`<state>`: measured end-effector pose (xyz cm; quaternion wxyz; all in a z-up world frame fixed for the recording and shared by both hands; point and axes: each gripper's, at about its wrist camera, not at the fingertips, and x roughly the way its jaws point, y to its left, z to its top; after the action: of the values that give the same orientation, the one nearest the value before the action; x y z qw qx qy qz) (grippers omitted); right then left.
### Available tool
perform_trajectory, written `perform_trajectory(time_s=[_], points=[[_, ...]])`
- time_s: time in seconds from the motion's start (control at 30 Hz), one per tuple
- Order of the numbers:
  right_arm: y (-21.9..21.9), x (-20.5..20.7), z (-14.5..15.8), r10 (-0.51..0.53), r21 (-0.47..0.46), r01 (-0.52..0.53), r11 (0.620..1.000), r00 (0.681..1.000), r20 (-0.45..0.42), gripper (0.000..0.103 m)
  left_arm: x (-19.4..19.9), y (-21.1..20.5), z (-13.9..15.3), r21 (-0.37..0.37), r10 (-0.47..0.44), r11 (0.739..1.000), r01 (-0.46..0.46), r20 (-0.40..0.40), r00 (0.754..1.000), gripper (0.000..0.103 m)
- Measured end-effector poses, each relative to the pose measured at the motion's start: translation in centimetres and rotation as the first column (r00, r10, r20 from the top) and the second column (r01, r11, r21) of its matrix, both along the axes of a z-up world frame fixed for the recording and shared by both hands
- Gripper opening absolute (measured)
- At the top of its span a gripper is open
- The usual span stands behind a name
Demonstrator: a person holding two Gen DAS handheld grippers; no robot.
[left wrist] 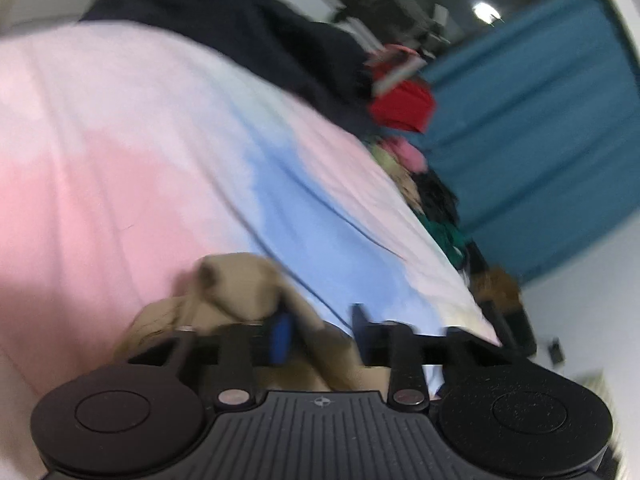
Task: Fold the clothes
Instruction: 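Open both tools and release the shirt, printed side up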
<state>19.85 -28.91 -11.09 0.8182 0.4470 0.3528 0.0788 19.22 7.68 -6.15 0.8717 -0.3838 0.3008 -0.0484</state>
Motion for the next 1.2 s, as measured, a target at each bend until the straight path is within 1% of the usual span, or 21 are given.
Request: perform_trajectory(time_s=[0.03,0.07,0.1,0.13,0.17,0.2,0.23,0.27,0.33,0.4,0.5,0.57,0.6,0.63,0.73,0.83,0.9,1.07,1.17,1.2], points=[[0.1,-0.3,0.5,0.014,-0.016,-0.014,1.0,0.999,0.029,0.052,-0.5,-0.4,0.4,0.023,-0.01,1.0,0.01,0.025,1.0,0.04],[0.2,-0.6,1.1,0.026,-0.031,-0.024,0.999,0.998,0.065,0.06,-0.9,-0.8,0.9,0.046,-0.02,0.999,0.018,0.051,0.999,0.042],[0.3,-1.0,1.8,0.032,-0.043,-0.027,0.999,0.994,0.107,0.075,-1.4,-1.1,1.3,0.07,-0.031,0.997,0.026,0.076,0.997,0.047],[0.3,-1.5,2.5,0.04,-0.05,-0.033,0.998,0.989,0.146,0.084,-2.0,-1.4,1.9,0.087,-0.042,0.996,0.033,0.098,0.994,0.049],[0.3,-1.9,3.1,0.048,-0.057,-0.038,0.998,0.982,0.184,0.087,-2.5,-1.8,2.4,0.104,-0.053,0.994,0.04,0.12,0.991,0.055],[0.3,-2.4,3.8,0.057,-0.064,-0.044,0.997,0.973,0.222,0.087,-3.1,-2.0,3.0,0.123,-0.066,0.991,0.049,0.145,0.987,0.067],[0.3,-2.8,4.5,0.066,-0.071,-0.049,0.996,0.963,0.26,0.087,-3.7,-2.3,3.6,0.155,-0.084,0.986,0.058,0.167,0.982,0.073],[0.4,-3.2,5.1,0.076,-0.076,-0.057,0.995,0.955,0.285,0.087,-4.3,-2.6,4.1,0.196,-0.096,0.979,0.06,0.18,0.979,0.081],[0.3,-4.2,5.9,0.087,-0.102,-0.057,0.993,0.942,0.324,0.087,-5.4,-3.3,4.9,0.279,-0.12,0.958,0.064,0.19,0.974,0.082],[0.5,-4.8,6.4,0.126,-0.164,-0.075,0.984,0.936,0.328,0.087,-5.9,-3.7,4.9,0.325,-0.142,0.942,0.082,0.166,0.976,0.082],[1.4,-4.9,6.5,0.207,-0.291,-0.12,0.949,0.933,0.293,0.064,-5.9,-3.9,4.4,0.354,-0.183,0.925,0.137,0.1,0.978,0.082],[2.2,-4.6,6.2,0.237,-0.348,-0.139,0.927,0.937,0.257,0.053,-5.5,-4.5,3.9,0.401,-0.202,0.9,0.169,0.042,0.978,0.082],[2.4,-4.5,5.8,0.257,-0.365,-0.16,0.917,0.937,0.236,0.043,-5.2,-4.6,3.5,0.424,-0.207,0.887,0.181,0.015,0.978,0.082],[2.6,-4.3,5.4,0.277,-0.38,-0.181,0.907,0.936,0.215,0.039,-4.9,-4.9,3.2,0.443,-0.215,0.874,0.197,-0.01,0.977,0.082],[3.5,-3.4,4.3,0.305,-0.441,-0.208,0.873,0.938,0.163,0.039,-3.9,-5.4,1.9,0.49,-0.232,0.84,0.231,-0.059,0.971,0.082],[4.6,-2.2,2.9,0.325,-0.503,-0.23,0.833,0.939,0.109,0.039,-3.0,-5.8,1.0,0.529,-0.244,0.809,0.255,-0.092,0.965,0.082],[4.8,-2.1,2.6,0.324,-0.51,-0.23,0.829,0.94,0.103,0.037,-2.8,-6.0,0.5,0.546,-0.25,0.794,0.267,-0.106,0.962,0.082],[5.2,-1.9,1.8,0.321,-0.521,-0.23,0.822,0.943,0.089,0.036,-2.5,-5.7,0.1,0.541,-0.252,0.796,0.272,-0.113,0.961,0.082],[5.5,-1.8,1.4,0.318,-0.528,-0.23,0.817,0.945,0.081,0.037,-2.9,-5.8,0.5,0.545,-0.253,0.794,0.27,-0.108,0.961,0.082],[5.4,-2.3,1.7,0.314,-0.529,-0.224,0.819,0.945,0.087,0.038,-3.1,-5.9,0.8,0.546,-0.255,0.793,0.269,-0.103,0.961,0.081]])
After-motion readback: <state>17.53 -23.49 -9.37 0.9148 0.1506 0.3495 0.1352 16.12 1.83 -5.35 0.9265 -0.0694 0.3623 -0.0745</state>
